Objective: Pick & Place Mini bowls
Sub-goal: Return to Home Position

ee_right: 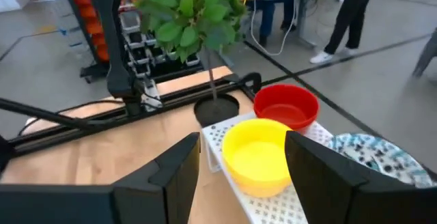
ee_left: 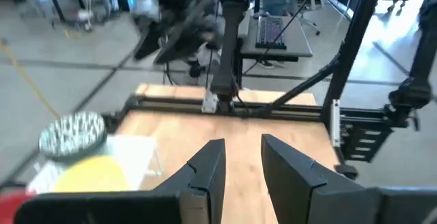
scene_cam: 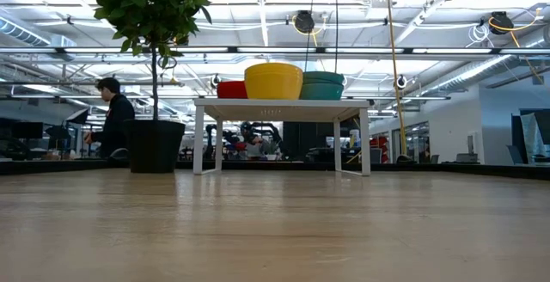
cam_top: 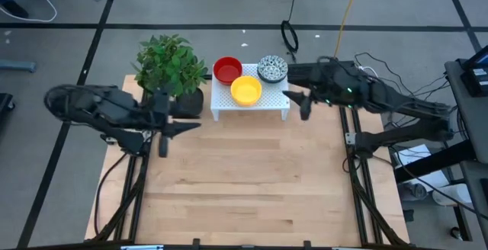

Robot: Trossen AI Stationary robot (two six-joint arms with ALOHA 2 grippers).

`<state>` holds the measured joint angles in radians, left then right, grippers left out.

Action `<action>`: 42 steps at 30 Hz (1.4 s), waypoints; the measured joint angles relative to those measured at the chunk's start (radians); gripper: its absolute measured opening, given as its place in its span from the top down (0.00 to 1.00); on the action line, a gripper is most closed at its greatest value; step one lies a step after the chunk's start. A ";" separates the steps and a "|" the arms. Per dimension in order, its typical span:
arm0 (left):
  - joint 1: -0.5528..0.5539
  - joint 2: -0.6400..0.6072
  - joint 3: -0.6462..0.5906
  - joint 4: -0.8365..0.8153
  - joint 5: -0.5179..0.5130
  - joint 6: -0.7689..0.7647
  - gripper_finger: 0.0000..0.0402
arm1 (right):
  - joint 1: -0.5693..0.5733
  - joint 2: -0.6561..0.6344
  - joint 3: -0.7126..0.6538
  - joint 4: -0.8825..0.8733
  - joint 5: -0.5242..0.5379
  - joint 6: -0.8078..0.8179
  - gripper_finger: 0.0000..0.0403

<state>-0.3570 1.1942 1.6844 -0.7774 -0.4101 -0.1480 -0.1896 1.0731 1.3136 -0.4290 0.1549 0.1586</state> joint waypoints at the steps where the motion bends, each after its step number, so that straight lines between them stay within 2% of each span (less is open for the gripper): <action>1: -0.004 -0.013 0.000 -0.027 0.000 -0.033 0.76 | 0.023 -0.026 -0.018 -0.001 0.028 -0.006 0.50; 4: -0.015 -0.046 0.000 -0.083 -0.015 -0.104 0.76 | 0.088 -0.114 -0.103 0.034 0.082 0.014 0.50; 9: -0.032 -0.077 0.000 -0.100 -0.073 -0.149 0.76 | 0.185 -0.282 -0.329 0.194 0.162 0.098 0.50; 14: -0.061 -0.095 0.000 -0.130 -0.101 -0.201 0.76 | 0.262 -0.419 -0.568 0.419 0.159 0.144 0.50; 20: -0.134 -0.146 0.000 -0.174 -0.265 -0.316 0.76 | 0.313 -0.508 -0.782 0.670 0.163 0.176 0.50; 23: -0.176 -0.163 0.000 -0.187 -0.303 -0.325 0.76 | 0.317 -0.536 -0.847 0.719 0.166 0.201 0.50; 26: -0.229 -0.169 -0.015 -0.198 -0.390 -0.334 0.76 | 0.317 -0.564 -0.897 0.718 0.208 0.228 0.50; 30: -0.305 -0.209 -0.110 -0.198 -0.529 -0.410 0.76 | 0.316 -0.595 -0.951 0.718 0.215 0.260 0.50; 35: -0.374 -0.273 -0.306 -0.193 -0.685 -0.626 0.76 | 0.316 -0.616 -1.012 0.735 0.215 0.305 0.50; 38: -0.398 -0.308 -0.438 -0.119 -0.712 -0.719 0.76 | 0.316 -0.617 -1.060 0.804 0.215 0.322 0.50; 42: -0.419 -0.336 -0.610 0.070 -0.685 -0.734 0.76 | 0.316 -0.617 -1.128 0.903 0.215 0.328 0.50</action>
<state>-0.7761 0.8578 1.0743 -0.7078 -1.0948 -0.8822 0.1265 0.4561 0.1853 0.4743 0.3698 0.4868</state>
